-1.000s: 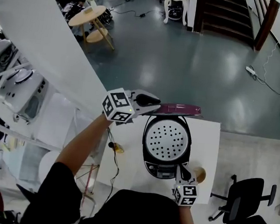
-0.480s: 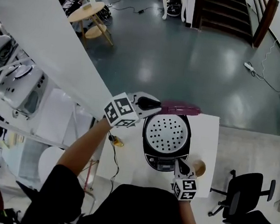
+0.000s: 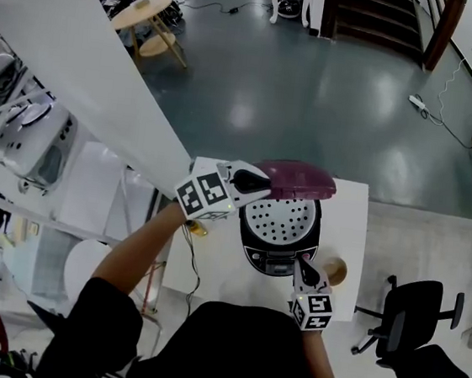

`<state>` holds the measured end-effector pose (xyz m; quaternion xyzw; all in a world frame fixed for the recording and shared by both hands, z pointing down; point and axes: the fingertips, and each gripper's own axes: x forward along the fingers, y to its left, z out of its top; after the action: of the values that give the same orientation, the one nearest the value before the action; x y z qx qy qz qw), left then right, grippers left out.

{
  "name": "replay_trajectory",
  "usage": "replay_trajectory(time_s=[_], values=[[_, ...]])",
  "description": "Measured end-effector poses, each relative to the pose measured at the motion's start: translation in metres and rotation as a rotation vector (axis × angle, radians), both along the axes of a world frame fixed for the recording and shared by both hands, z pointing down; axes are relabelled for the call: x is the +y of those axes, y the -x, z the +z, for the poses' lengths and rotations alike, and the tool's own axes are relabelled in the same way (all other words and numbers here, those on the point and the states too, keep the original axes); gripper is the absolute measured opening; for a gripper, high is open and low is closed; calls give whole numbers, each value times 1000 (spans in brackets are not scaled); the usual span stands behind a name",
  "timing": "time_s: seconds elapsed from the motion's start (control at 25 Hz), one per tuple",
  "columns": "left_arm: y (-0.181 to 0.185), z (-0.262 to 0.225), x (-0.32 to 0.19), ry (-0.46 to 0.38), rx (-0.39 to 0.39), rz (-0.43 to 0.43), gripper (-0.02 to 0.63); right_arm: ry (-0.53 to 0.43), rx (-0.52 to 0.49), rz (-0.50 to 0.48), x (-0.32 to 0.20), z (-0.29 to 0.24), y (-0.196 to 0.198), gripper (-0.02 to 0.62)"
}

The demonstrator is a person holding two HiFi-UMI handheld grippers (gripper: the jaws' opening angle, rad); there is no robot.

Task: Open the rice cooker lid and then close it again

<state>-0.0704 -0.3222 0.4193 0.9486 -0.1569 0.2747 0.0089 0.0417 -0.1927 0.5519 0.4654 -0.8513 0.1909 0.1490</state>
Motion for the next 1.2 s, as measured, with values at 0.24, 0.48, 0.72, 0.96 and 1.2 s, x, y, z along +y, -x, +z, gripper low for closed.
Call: replay_trajectory(time_s=[0.24,0.48,0.72,0.96,1.2], values=[[-7,11,19,-16,-32,35,54,-25,-15,-13,5,-7,-1,0],[-14,27,37,26,-33,67,59,-50,-30,25,-1,-17,-12,0],[-17,40,53,26,-34,89,60,-57,-16,64,-6,-20,-24,0],[-19,46,60,34,-22,94,60,-46,-14,79,-2,-18,-26,0],[-21,53,65,22,-32,93,54,-23,9,87,-1,-12,-27,0]])
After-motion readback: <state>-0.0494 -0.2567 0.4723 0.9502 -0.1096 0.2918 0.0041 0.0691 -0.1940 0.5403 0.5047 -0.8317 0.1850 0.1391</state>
